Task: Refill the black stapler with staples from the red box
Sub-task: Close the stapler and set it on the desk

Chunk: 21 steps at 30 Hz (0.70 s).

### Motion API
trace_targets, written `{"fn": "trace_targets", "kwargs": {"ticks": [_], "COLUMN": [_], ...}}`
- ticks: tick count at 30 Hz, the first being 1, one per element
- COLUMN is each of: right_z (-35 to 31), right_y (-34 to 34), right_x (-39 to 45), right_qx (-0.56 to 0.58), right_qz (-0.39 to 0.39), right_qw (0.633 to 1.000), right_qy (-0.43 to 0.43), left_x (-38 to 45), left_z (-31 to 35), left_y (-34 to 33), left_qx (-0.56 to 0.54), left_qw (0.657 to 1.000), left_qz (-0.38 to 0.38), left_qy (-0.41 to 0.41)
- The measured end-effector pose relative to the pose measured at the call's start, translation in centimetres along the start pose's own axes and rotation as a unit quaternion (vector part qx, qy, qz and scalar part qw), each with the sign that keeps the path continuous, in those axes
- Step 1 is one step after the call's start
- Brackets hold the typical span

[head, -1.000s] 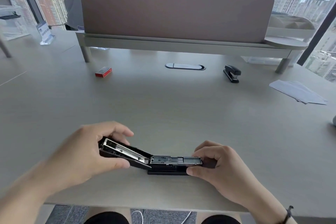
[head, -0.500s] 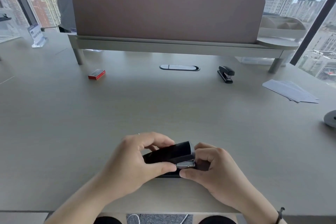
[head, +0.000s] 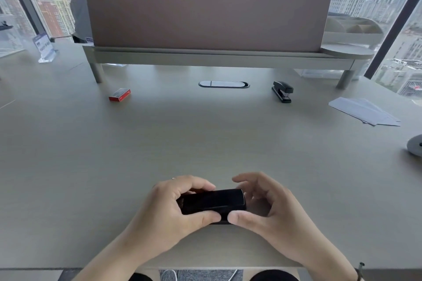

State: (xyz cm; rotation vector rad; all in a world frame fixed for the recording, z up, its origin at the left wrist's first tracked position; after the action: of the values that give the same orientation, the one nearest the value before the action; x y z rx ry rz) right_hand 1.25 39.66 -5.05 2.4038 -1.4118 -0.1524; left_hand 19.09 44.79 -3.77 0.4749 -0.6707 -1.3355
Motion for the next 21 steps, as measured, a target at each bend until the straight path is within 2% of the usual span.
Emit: {"fn": "trace_targets", "kwargs": {"ticks": [3, 7, 13, 21], "right_z": [-0.4, 0.2, 0.4, 0.7], "right_y": [0.9, 1.1, 1.0, 0.9], "right_x": [0.0, 0.1, 0.1, 0.2], "right_qx": [0.051, 0.074, 0.024, 0.020], "right_qz": [0.029, 0.038, 0.020, 0.014], "right_qw": [0.998, 0.996, 0.999, 0.999], "right_qy": [0.026, 0.016, 0.018, 0.023], "left_x": [0.0, 0.0, 0.1, 0.1], "left_z": [-0.1, 0.2, 0.5, 0.4], "left_y": [0.1, 0.0, -0.3, -0.4], "left_qx": [-0.003, -0.004, 0.006, 0.010], "left_qw": [1.000, 1.000, 0.999, 0.999], "left_qz": [-0.003, -0.011, -0.016, -0.018], "left_qy": [-0.008, -0.022, -0.042, -0.045]}}
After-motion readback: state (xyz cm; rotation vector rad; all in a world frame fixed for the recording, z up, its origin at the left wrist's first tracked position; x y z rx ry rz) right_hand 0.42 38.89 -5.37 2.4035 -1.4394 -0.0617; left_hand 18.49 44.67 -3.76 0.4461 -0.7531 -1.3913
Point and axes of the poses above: each hand's wrist, its own x-axis towards the middle knuckle, its own y-axis out of the back of the hand, z = x × y, the point moved 9 cm from there along x, towards the middle knuckle, and after that the axes turned 9 degrees about x, right-handed, at the moved point
